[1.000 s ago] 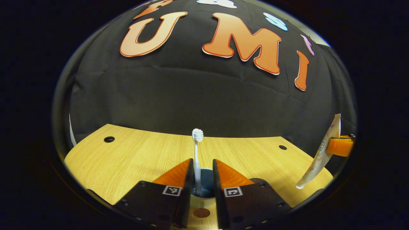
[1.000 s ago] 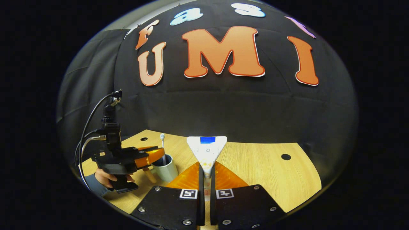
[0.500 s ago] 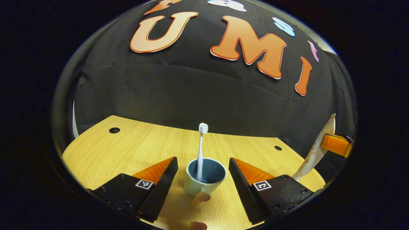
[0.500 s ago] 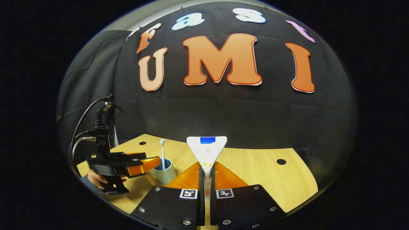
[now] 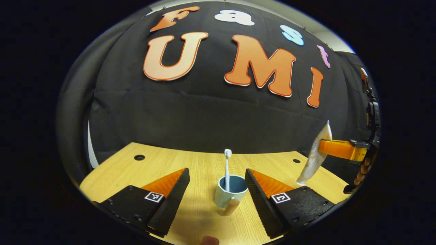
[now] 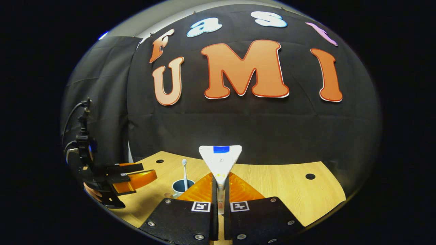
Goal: Put the toothbrush and toothpaste on the desktop into the cup, then pick up the cup and place it on the coaster on the desktop.
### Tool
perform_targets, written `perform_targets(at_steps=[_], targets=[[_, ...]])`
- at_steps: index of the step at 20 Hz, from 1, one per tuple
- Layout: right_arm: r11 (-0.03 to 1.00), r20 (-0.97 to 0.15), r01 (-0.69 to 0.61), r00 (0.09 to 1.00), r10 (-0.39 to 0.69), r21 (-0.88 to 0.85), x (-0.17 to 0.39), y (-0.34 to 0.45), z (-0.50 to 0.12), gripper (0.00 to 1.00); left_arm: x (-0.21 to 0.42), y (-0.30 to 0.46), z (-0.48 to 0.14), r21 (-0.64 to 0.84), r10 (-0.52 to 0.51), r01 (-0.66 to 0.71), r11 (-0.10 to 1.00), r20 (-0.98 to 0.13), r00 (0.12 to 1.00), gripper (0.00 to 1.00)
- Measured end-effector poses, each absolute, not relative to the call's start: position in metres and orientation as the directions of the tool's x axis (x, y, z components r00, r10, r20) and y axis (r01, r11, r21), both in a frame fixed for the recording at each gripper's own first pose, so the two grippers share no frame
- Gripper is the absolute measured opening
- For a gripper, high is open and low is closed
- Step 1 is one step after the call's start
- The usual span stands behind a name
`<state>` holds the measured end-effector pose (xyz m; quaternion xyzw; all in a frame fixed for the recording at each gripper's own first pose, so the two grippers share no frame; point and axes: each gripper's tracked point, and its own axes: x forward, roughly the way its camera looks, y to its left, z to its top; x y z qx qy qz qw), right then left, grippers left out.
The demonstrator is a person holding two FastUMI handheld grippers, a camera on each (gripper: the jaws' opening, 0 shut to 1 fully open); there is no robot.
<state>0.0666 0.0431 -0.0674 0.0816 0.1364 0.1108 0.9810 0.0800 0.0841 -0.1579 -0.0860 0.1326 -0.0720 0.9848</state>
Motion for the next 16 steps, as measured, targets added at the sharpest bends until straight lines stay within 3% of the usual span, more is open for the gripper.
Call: perform_targets(at_steps=[16], targets=[[0.924, -0.167, -0.317, 0.92, 0.354, 0.213, 0.125, 0.135, -0.07, 0.07, 0.006, 0.125, -0.108, -0.122, -0.119, 0.1, 0.987, -0.155, 0.981, 0.98]])
